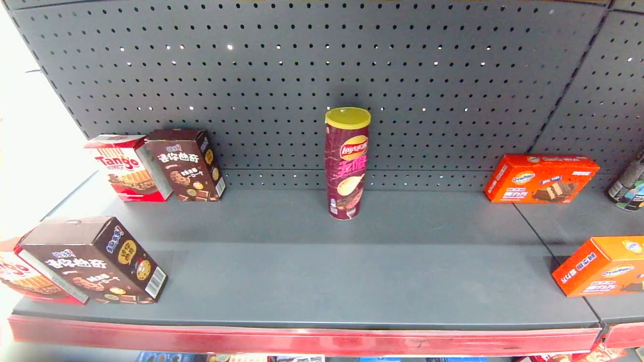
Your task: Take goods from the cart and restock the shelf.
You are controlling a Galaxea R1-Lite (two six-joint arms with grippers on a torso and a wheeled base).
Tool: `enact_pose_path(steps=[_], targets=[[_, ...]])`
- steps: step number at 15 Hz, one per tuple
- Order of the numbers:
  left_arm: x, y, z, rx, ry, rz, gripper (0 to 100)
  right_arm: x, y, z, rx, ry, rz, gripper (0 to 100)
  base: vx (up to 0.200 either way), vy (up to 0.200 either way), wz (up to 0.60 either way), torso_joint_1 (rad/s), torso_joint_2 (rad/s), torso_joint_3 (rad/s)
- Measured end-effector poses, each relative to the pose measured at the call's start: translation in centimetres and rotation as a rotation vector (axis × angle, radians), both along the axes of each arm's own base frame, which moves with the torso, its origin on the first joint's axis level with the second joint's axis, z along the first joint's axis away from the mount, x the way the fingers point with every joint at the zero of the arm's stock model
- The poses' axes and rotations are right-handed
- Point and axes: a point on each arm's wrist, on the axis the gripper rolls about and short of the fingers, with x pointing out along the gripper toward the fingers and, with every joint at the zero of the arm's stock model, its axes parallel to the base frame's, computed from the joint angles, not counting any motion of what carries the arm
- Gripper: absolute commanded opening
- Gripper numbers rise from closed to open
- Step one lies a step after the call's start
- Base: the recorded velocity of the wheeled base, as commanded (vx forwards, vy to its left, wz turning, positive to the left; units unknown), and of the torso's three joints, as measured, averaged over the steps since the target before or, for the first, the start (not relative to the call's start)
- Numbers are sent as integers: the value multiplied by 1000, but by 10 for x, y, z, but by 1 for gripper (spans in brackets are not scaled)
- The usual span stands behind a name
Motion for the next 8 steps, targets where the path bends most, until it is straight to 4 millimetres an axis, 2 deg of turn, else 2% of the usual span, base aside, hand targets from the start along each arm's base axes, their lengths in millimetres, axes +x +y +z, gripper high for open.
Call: enact_pose_path(steps=[8], targets=[[0, 0, 0, 0, 0, 0, 100, 0, 0, 0, 0, 0, 0, 100, 0, 0, 0, 0, 0, 0]])
